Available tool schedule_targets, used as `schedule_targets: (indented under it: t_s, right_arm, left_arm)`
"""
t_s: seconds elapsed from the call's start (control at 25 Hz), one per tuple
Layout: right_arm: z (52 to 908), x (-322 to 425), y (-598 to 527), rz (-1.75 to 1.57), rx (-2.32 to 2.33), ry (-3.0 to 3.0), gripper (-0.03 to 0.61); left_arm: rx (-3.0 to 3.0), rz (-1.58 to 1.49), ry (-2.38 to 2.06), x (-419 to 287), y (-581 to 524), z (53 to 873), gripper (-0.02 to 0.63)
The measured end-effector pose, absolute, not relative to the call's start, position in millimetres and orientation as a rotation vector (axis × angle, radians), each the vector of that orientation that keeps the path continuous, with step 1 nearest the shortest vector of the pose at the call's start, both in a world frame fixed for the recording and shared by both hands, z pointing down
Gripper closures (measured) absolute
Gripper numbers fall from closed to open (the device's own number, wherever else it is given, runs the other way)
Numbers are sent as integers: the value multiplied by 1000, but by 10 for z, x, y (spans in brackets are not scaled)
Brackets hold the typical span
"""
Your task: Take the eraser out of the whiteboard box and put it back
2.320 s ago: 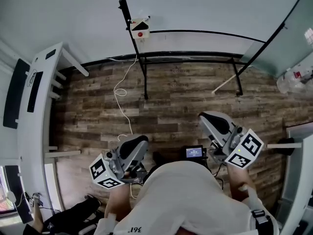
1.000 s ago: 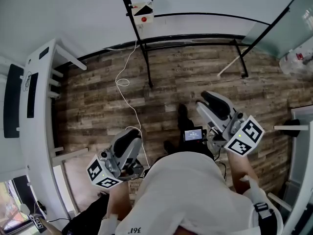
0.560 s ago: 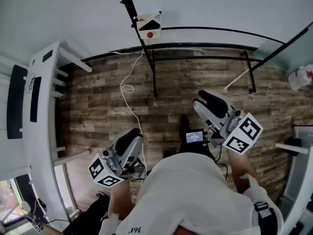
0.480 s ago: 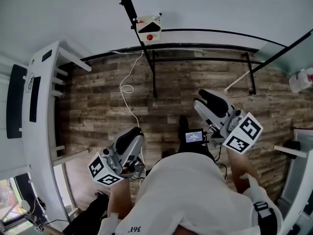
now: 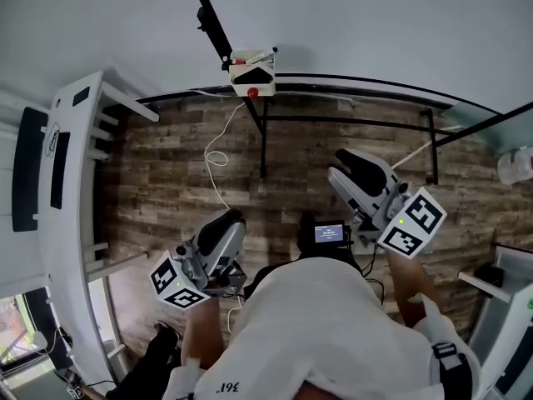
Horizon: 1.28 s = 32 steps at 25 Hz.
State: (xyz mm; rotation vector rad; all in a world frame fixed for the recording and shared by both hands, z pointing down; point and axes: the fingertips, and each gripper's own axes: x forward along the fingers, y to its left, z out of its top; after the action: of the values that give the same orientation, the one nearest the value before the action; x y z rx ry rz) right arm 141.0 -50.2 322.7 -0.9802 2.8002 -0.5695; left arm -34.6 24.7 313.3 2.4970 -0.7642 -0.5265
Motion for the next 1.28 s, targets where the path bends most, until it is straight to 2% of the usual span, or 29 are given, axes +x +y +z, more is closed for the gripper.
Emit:
schedule_targets:
  t_s: [0.64,1.28]
  right_arm:
    - [3309,1540,-894,-592,-936,2806,440]
    - [3269,1196,-843,-573,-1044,2791,440]
  left_arm:
    - [2478,-503,-850,-215,-123,3187,557]
    - [2493,-494,-798,-627,-151,3185,557]
